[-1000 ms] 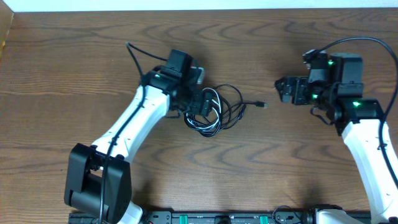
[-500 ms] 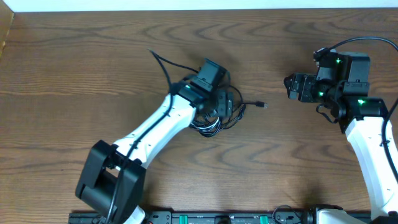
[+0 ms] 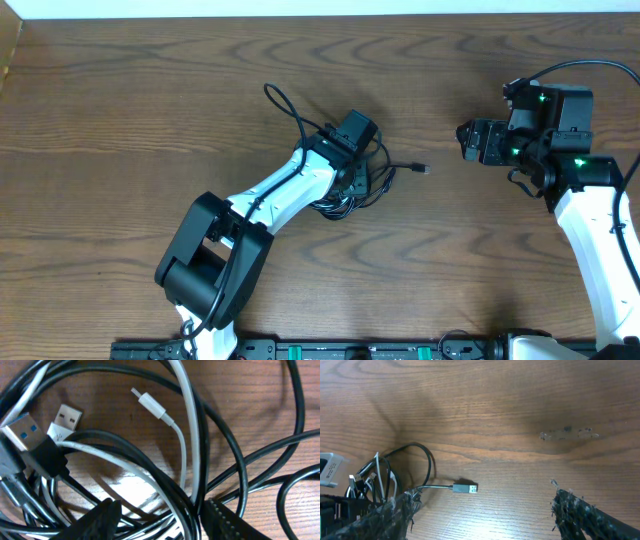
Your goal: Untangle cables
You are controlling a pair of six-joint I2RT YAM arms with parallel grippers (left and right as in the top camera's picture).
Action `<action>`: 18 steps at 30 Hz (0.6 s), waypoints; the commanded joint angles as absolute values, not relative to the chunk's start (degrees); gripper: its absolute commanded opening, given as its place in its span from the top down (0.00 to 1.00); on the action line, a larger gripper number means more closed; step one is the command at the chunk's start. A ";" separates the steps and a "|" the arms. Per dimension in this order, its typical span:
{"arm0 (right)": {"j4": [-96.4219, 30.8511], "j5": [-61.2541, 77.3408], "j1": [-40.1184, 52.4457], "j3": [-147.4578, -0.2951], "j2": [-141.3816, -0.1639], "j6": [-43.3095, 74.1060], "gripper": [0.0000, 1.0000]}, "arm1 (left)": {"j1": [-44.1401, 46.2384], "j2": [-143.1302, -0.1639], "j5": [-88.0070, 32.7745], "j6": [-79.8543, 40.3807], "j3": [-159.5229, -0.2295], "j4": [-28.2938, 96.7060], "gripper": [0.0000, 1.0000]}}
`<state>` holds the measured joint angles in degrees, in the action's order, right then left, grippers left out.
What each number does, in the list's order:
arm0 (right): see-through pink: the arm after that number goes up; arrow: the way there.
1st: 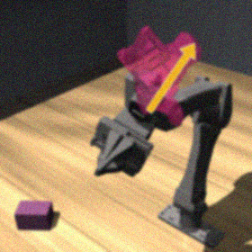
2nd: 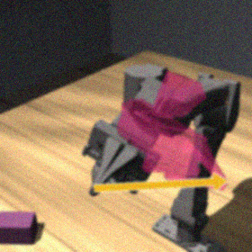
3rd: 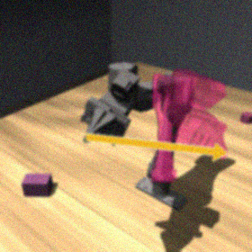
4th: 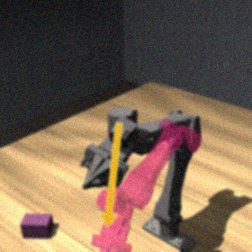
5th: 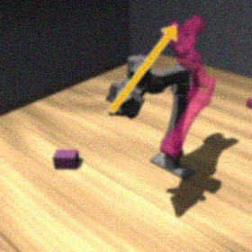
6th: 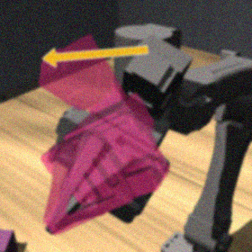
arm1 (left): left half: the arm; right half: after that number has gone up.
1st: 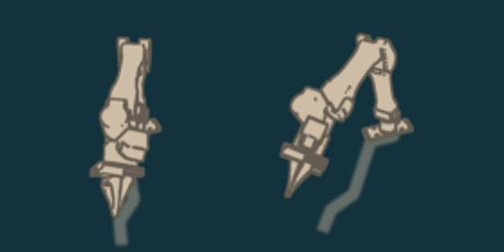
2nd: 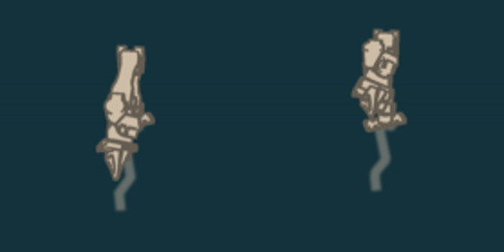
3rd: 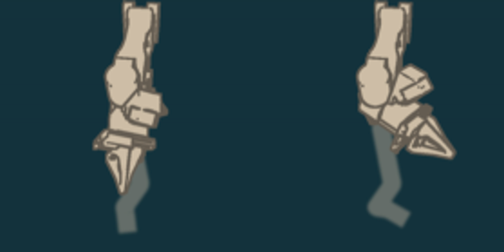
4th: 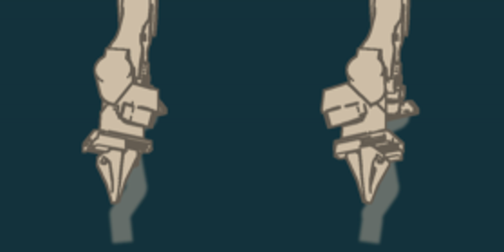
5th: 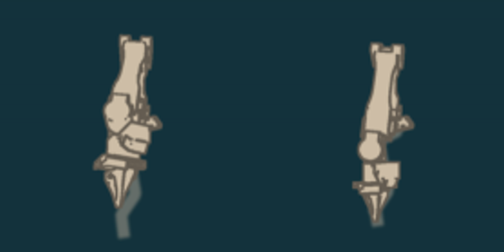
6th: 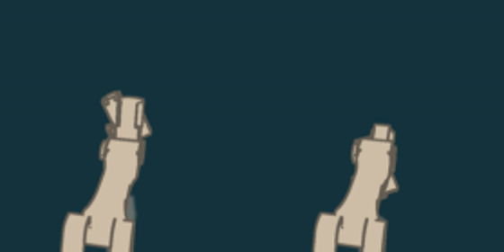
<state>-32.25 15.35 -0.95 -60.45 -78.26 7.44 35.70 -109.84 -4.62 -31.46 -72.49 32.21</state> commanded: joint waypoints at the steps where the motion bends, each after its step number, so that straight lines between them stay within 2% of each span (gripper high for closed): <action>1: -32.05 14.94 -1.04 -61.71 -78.54 8.10 0.12 | 35.77 -110.41 -3.57 -31.64 -72.55 32.01 0.49; 6: -32.16 14.94 -1.04 -61.71 -78.67 8.10 0.12 | 35.99 -111.68 -3.60 -31.64 -72.55 31.31 0.59; 9: -32.21 15.46 -1.04 -61.71 -78.67 8.10 0.06 | 35.99 -111.68 -3.55 -31.62 -72.55 30.02 0.60; 11: -32.21 15.79 -1.04 -61.71 -78.67 8.10 0.04 | 35.99 -111.68 -3.57 -31.62 -72.55 29.76 0.65; 16: -32.12 15.77 -0.97 -61.71 -78.67 8.10 0.04 | 35.99 -111.74 -3.57 -31.62 -72.07 29.41 0.69; 18: -32.14 15.77 -0.97 -61.71 -78.67 8.10 0.07 | 36.27 -112.09 -3.57 -31.64 -71.66 29.04 0.78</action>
